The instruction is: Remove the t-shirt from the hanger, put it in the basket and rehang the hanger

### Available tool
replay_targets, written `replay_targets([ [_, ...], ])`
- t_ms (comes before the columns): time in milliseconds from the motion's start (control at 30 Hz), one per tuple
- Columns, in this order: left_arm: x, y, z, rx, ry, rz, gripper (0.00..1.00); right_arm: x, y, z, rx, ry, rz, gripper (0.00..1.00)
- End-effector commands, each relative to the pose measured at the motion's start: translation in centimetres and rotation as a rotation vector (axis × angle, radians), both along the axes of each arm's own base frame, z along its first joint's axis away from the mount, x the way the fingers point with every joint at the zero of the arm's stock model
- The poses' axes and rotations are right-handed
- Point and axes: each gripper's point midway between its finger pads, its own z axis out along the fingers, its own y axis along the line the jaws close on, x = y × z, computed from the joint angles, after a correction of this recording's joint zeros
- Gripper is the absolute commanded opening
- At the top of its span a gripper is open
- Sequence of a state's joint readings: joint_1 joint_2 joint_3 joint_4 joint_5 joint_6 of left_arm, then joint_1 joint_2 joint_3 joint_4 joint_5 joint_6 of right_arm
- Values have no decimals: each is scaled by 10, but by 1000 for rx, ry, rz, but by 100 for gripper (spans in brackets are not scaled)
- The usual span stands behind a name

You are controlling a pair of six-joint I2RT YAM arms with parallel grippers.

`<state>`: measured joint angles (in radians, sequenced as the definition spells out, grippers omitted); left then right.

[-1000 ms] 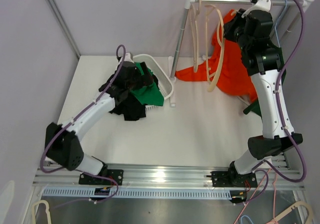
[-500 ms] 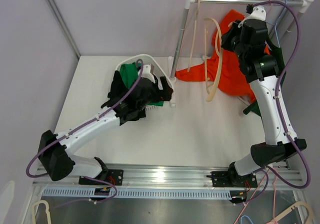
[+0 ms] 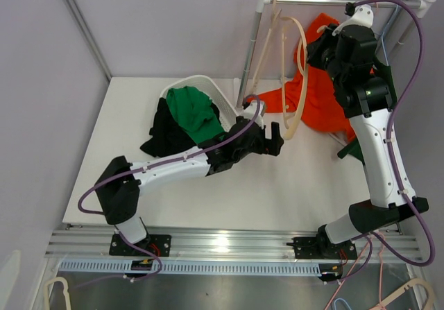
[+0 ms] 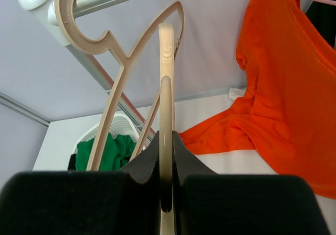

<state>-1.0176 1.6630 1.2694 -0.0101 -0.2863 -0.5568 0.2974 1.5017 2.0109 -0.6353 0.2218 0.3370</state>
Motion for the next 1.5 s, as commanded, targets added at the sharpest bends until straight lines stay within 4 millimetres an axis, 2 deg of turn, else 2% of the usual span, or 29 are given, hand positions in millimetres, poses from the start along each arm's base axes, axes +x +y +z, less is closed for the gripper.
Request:
replay_targets([
  [0, 18, -20, 64, -105, -127, 10, 100, -15, -4, 36, 30, -90, -11, 0],
  [133, 21, -26, 86, -139, -157, 4, 99, -17, -6, 34, 29, -89, -17, 0],
  [200, 17, -29, 101, -183, -167, -18, 99, -18, -8, 34, 29, -92, -27, 0],
  [333, 7, -34, 117, -238, -170, -66, 100, -16, -8, 32, 29, -92, -33, 0],
  [633, -14, -45, 133, -333, -160, -156, 99, -13, -8, 34, 47, -100, -38, 0],
  [667, -21, -43, 134, -345, -160, -181, 99, -13, -8, 33, 46, -98, -40, 0],
  [733, -30, -44, 152, -418, -193, -218, 99, -13, -8, 35, 47, -103, -41, 0],
  [767, -37, -41, 148, -425, -187, -243, 100, -13, -8, 35, 47, -101, -41, 0],
  [800, -40, -41, 155, -450, -197, -257, 99, -12, -8, 35, 46, -100, -41, 0],
  [867, -45, -41, 154, -460, -193, -278, 100, -12, -7, 35, 49, -98, -39, 0],
  [1000, -60, -42, 164, -517, -192, -350, 99, -8, -4, 34, 56, -89, -30, 0],
  [1167, -65, -39, 176, -561, -196, -367, 99, -8, -5, 34, 57, -89, -33, 0],
  [1467, -72, -46, 199, -615, -194, -406, 99, -8, -6, 35, 63, -112, -39, 0],
])
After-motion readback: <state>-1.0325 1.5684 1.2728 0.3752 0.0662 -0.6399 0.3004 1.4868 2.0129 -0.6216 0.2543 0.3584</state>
